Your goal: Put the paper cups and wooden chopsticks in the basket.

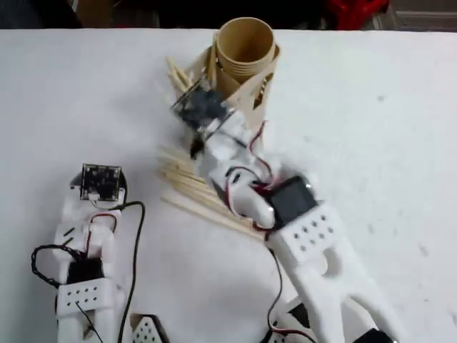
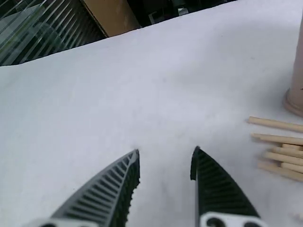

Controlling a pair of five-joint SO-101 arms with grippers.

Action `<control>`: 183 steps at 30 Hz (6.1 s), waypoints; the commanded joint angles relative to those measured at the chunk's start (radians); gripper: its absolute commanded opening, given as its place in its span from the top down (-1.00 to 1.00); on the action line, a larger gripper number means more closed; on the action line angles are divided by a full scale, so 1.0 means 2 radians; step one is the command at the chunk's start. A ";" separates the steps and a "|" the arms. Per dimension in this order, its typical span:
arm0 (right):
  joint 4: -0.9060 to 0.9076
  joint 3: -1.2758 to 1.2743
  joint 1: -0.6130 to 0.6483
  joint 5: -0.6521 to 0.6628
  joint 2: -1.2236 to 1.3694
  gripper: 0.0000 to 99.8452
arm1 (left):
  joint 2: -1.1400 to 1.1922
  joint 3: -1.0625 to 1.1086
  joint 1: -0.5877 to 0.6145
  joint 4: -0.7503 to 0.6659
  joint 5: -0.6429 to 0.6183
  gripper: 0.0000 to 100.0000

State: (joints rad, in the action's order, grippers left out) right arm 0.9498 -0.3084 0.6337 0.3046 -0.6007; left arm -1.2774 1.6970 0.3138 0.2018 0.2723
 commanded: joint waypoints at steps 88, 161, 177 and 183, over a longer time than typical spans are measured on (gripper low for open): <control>-0.015 -0.110 0.026 0.066 0.334 0.97 | -0.007 0.000 -0.005 0.001 -0.004 0.62; -0.077 -0.145 0.013 0.058 0.321 0.69 | -0.007 0.000 -0.005 0.001 -0.004 0.62; -0.049 -0.108 -0.007 0.057 0.370 0.96 | -0.007 0.000 -0.005 0.001 -0.004 0.62; -0.049 -0.124 -0.007 0.052 0.304 0.97 | -0.007 0.000 -0.005 0.001 -0.004 0.62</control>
State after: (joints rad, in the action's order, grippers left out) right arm 0.8424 -0.5432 0.6229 0.4212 0.1051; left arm -1.2774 1.6970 0.3138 0.2018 0.2723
